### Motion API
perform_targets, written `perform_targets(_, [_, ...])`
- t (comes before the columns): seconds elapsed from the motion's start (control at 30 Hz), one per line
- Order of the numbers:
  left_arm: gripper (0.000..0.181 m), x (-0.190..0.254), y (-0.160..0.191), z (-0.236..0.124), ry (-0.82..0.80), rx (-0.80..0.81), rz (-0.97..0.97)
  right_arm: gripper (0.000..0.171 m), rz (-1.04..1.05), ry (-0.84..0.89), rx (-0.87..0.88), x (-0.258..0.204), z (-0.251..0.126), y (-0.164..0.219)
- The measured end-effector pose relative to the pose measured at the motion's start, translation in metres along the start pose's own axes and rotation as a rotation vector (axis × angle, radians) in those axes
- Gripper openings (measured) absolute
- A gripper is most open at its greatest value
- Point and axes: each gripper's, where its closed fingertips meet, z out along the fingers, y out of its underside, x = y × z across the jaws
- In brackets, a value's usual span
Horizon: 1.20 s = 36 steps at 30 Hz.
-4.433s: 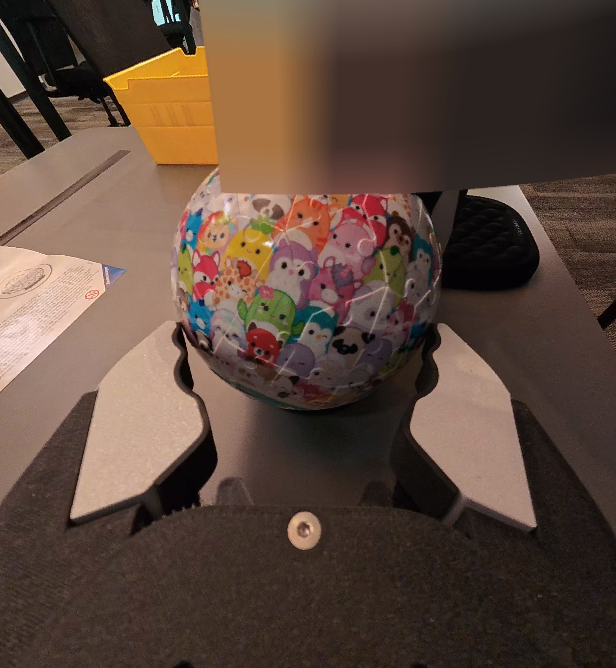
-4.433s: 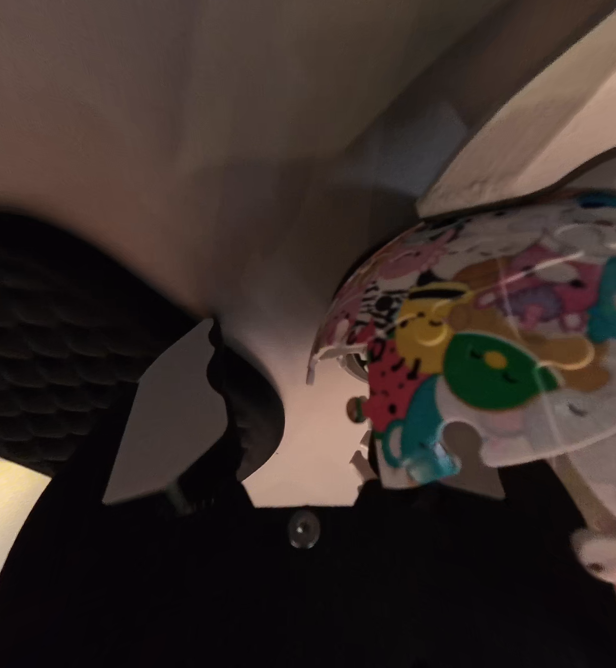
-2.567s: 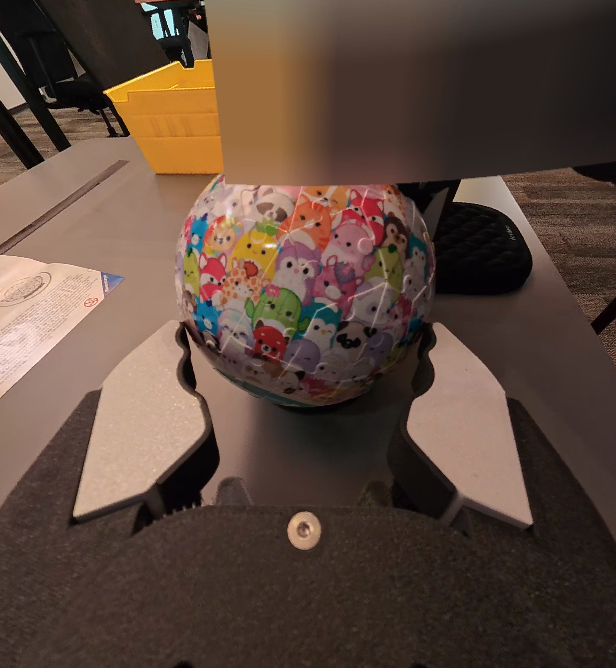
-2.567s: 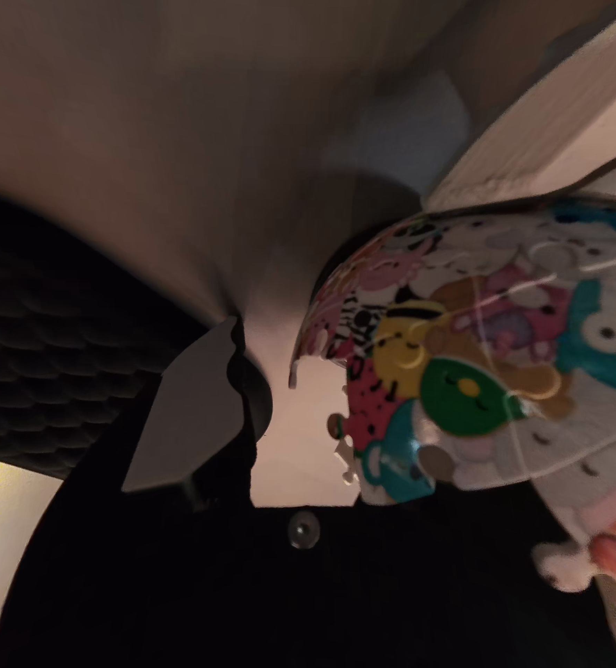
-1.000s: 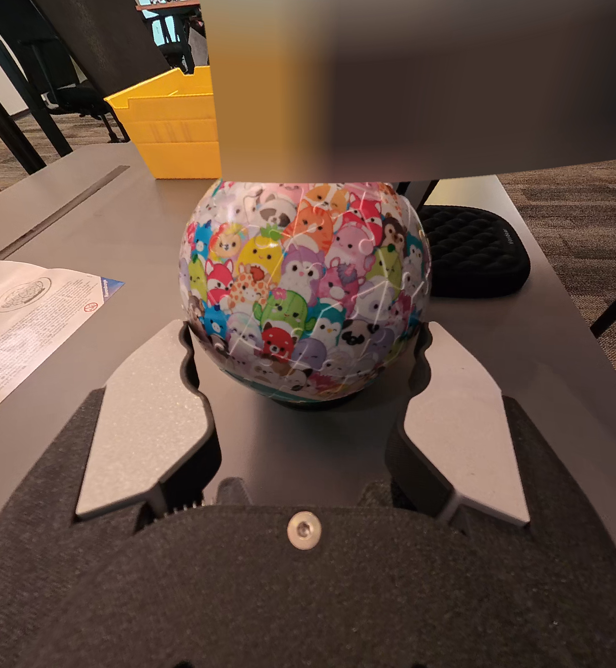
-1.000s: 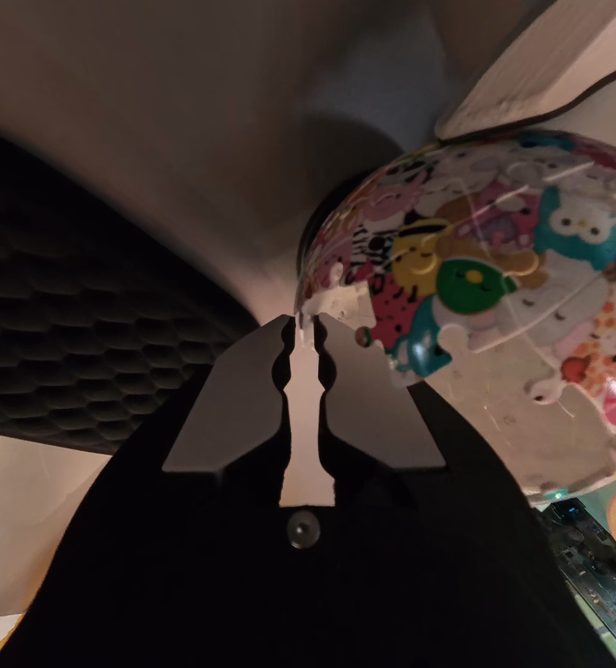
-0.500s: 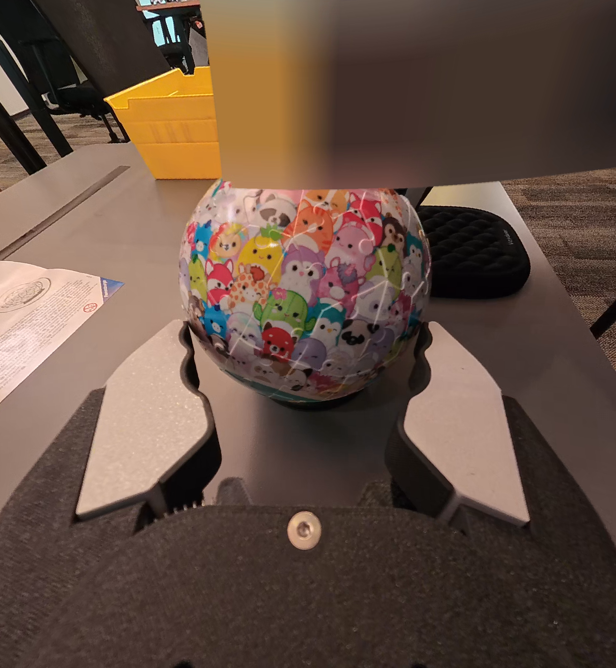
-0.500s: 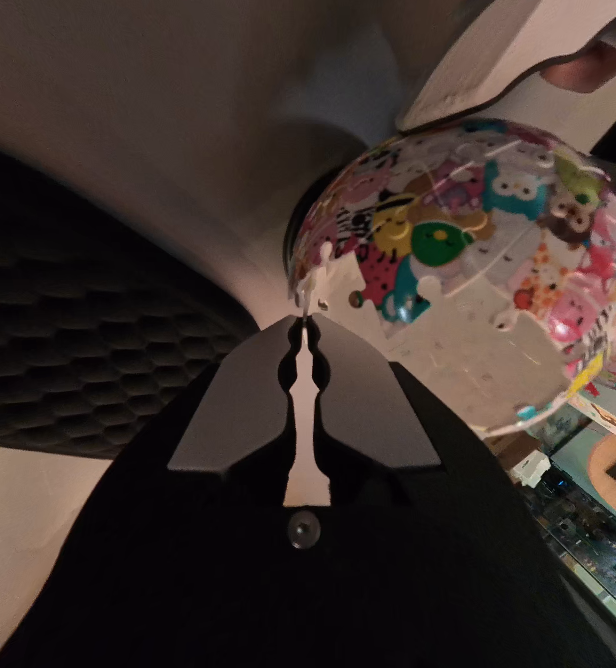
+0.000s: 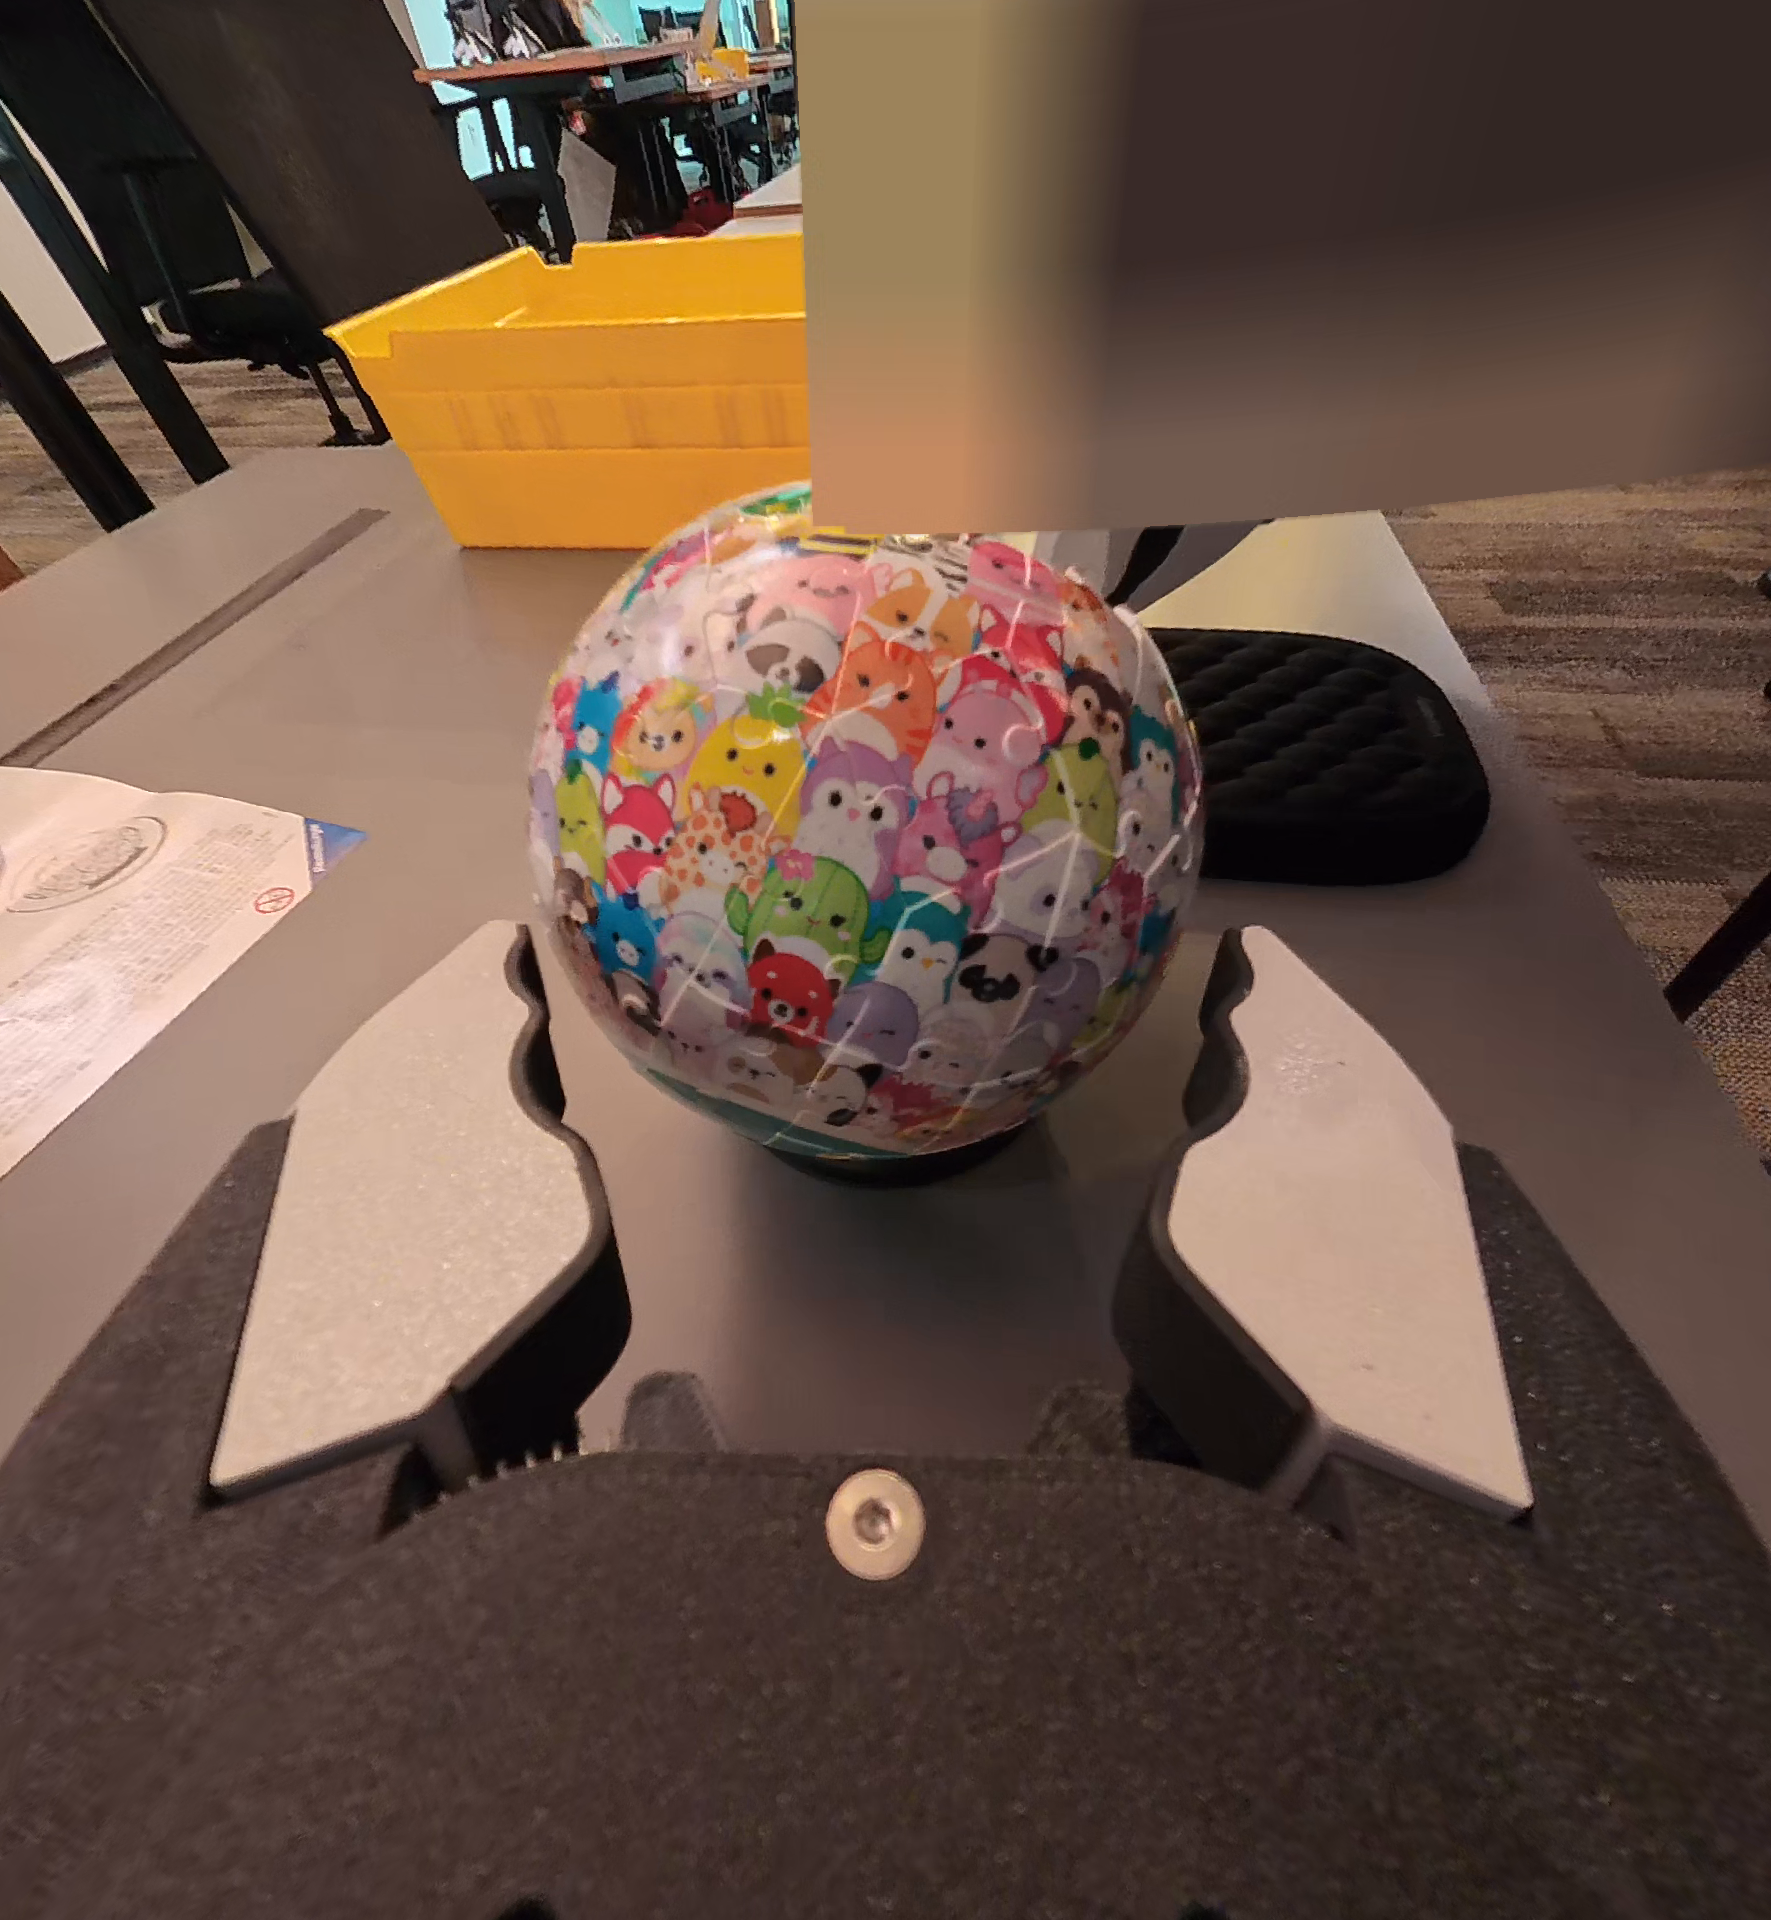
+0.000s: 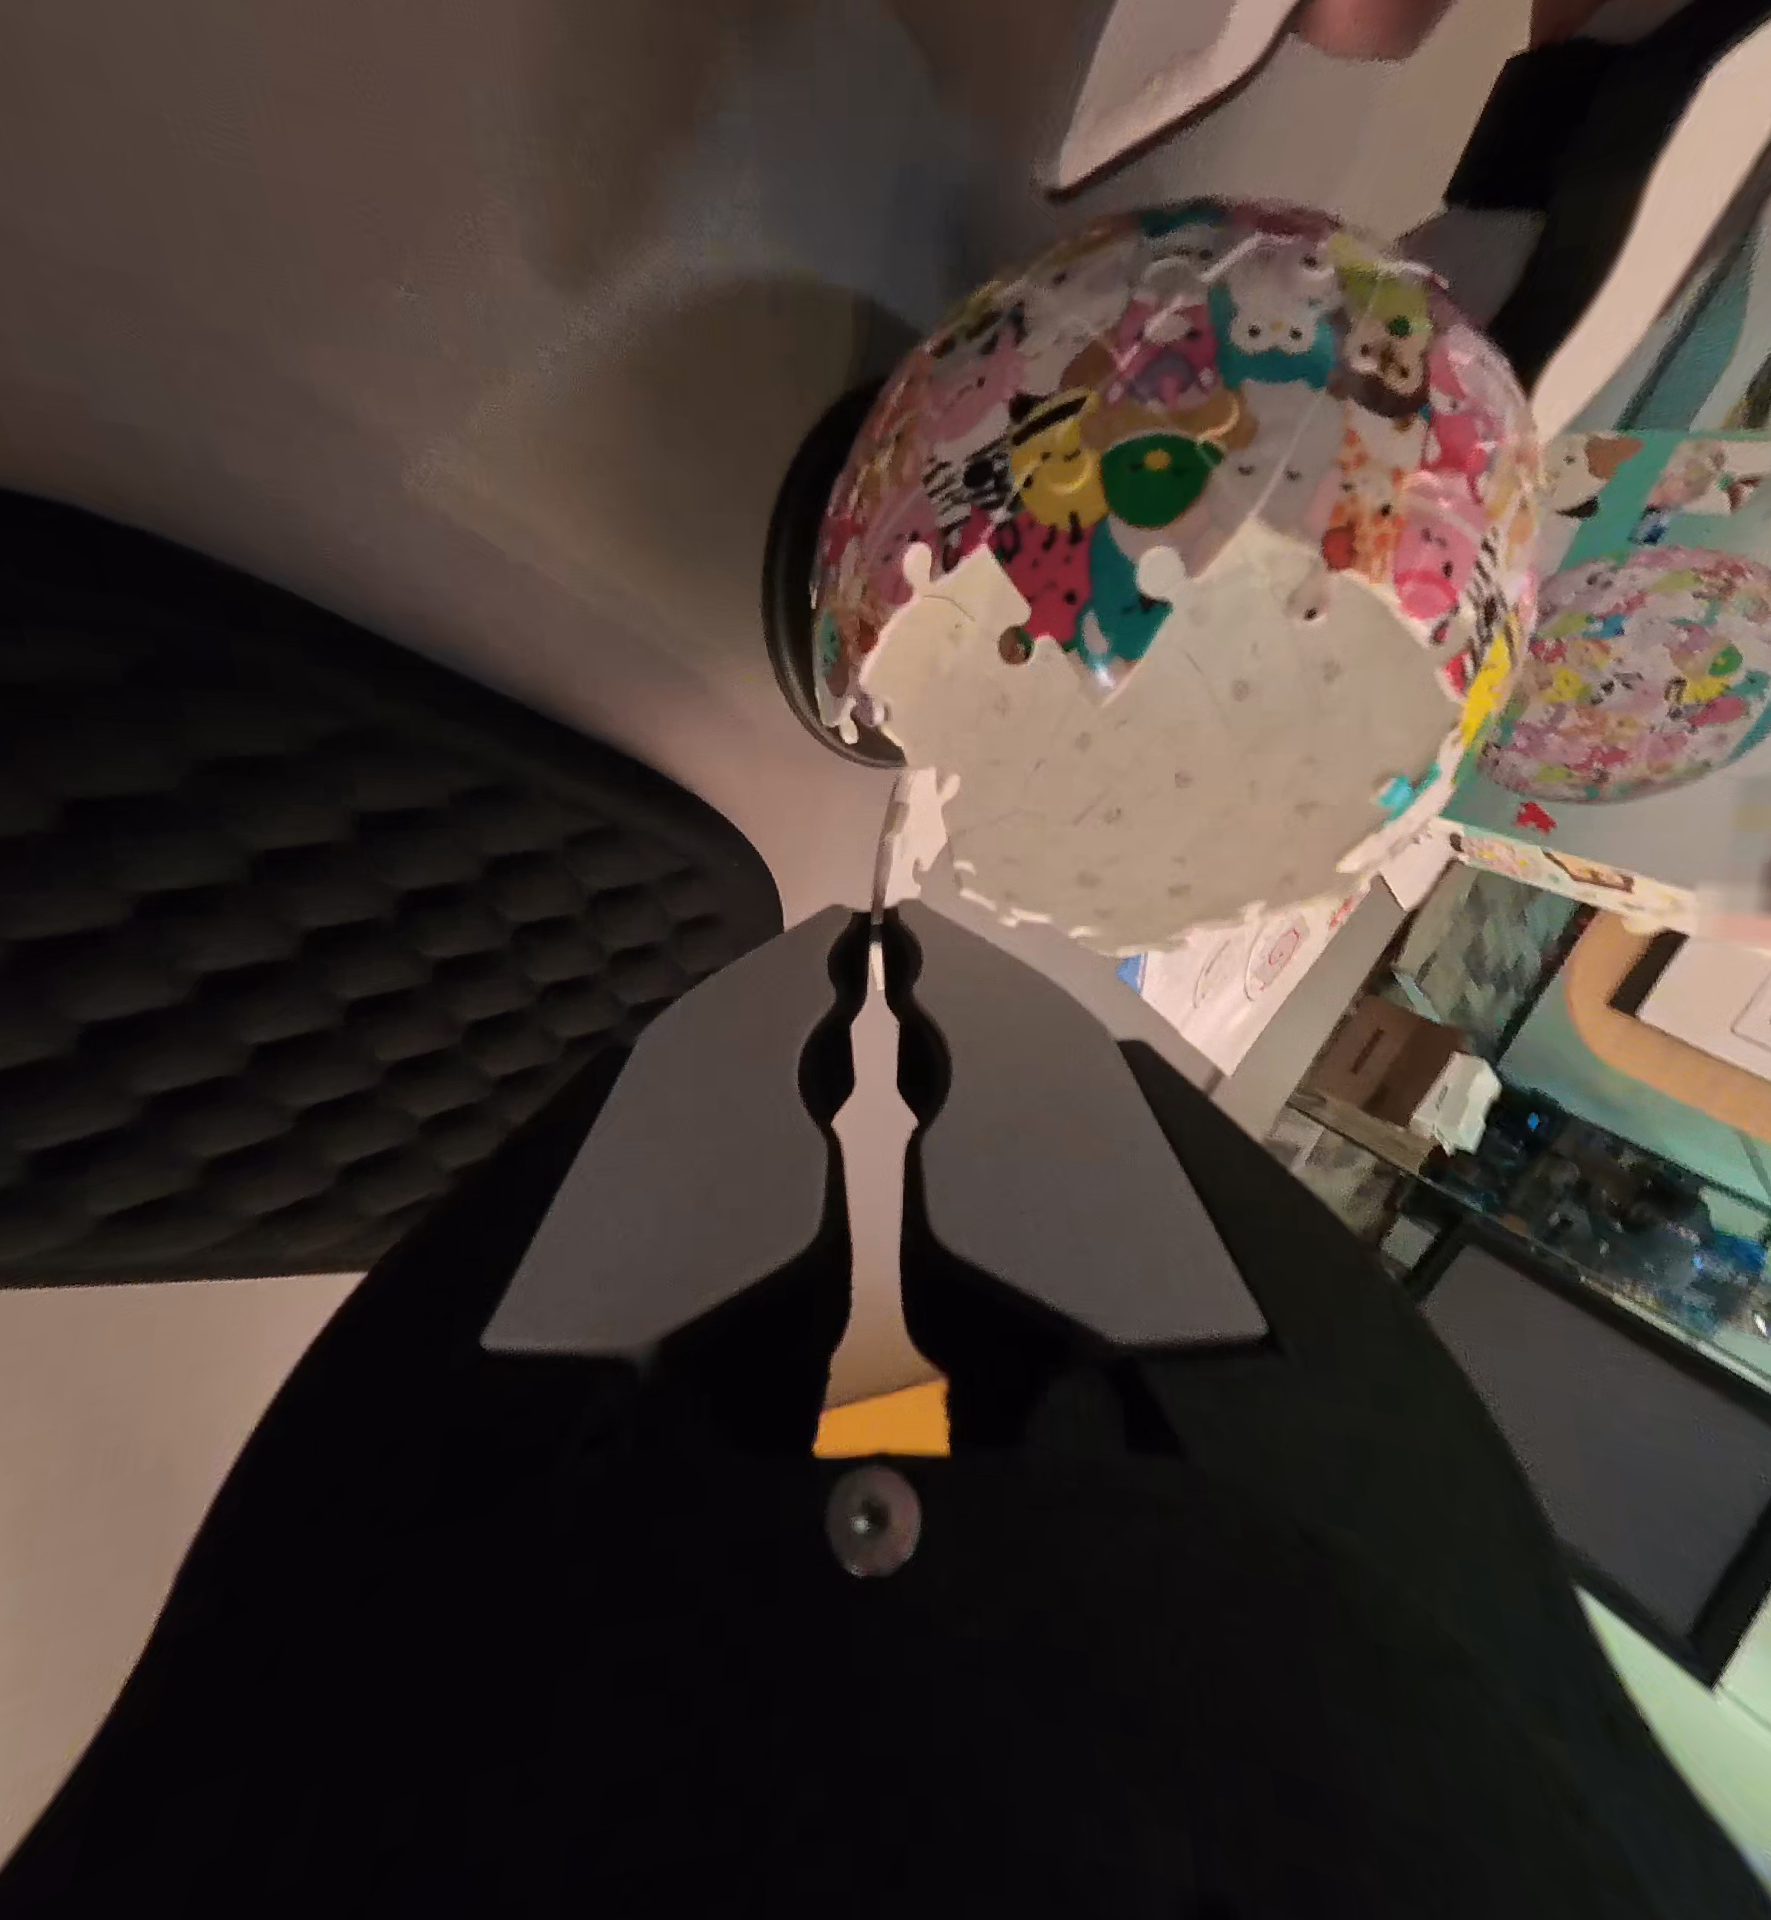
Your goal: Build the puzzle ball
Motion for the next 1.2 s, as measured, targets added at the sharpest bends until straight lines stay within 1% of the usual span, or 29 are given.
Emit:
perform_targets(0.17, [0.124,-0.003,-0.003,-0.013,-0.035,0.01,-0.022,0.004,0.071,0.066,-0.024,-0.002,-0.01,-0.002])
perform_targets(0.3, [0.123,-0.008,-0.013,-0.041,-0.104,0.044,-0.106,0.004,0.101,0.189,-0.069,0.003,-0.027,-0.008])
perform_targets(0.33, [0.12,-0.006,-0.019,-0.05,-0.114,0.063,-0.145,0.004,0.111,0.217,-0.069,0.003,-0.033,-0.012])
perform_targets(0.4, [0.106,0.001,-0.031,-0.069,-0.126,0.108,-0.234,0.004,0.106,0.295,-0.077,0.006,-0.046,-0.021])
perform_targets(0.43, [0.103,0.007,-0.037,-0.078,-0.12,0.129,-0.276,0.004,0.092,0.336,-0.085,0.009,-0.054,-0.027])
perform_targets(0.5, [0.088,0.02,-0.047,-0.094,-0.113,0.155,-0.333,0.004,0.043,0.447,-0.112,0.02,-0.073,-0.041])
perform_targets(0.53, [0.085,0.028,-0.052,-0.101,-0.108,0.161,-0.352,0.003,0.008,0.496,-0.125,0.026,-0.082,-0.05])
perform_targets(0.57, [0.078,0.036,-0.058,-0.107,-0.1,0.169,-0.378,0.003,-0.026,0.547,-0.125,0.033,-0.091,-0.061])
perform_targets(0.63, [0.064,0.052,-0.072,-0.118,-0.058,0.222,-0.451,0.003,-0.074,0.626,-0.073,0.047,-0.102,-0.092])
perform_targets(0.7, [0.054,0.062,-0.083,-0.125,-0.03,0.283,-0.543,0.003,-0.134,0.689,-0.017,0.06,-0.102,-0.125])
perform_targets(0.77, [0.052,0.067,-0.08,-0.131,-0.033,0.297,-0.608,0.003,-0.211,0.751,-0.01,0.073,-0.094,-0.152])
perform_targets(0.83, [0.055,0.076,-0.078,-0.139,0.006,0.319,-0.686,0.003,-0.255,0.765,0.013,0.081,-0.08,-0.177])
perform_targets(0.9, [0.052,0.081,-0.077,-0.151,0.052,0.36,-0.777,0.003,-0.311,0.791,0.056,0.087,-0.07,-0.2])
perform_targets(0.97, [0.049,0.083,-0.068,-0.16,0.061,0.357,-0.837,0.003,-0.372,0.827,0.074,0.094,-0.064,-0.221])
perform_targets(1.07, [0.035,0.09,-0.059,-0.171,0.105,0.363,-0.883,0.003,-0.427,0.84,0.076,0.101,-0.054,-0.24])
perform_targets(1.1, [0.024,0.092,-0.059,-0.175,0.13,0.38,-0.888,0.003,-0.44,0.835,0.074,0.102,-0.05,-0.245])
perform_targets(1.13, [0.009,0.091,-0.058,-0.179,0.141,0.393,-0.898,0.004,-0.451,0.84,0.073,0.105,-0.048,-0.248])
perform_targets(1.17, [0.007,0.088,-0.055,-0.183,0.137,0.404,-0.907,0.004,-0.455,0.843,0.084,0.106,-0.045,-0.251])
perform_targets(1.2, [0.002,0.086,-0.053,-0.186,0.139,0.413,-0.909,0.008,-0.436,0.828,0.111,0.106,-0.042,-0.256])
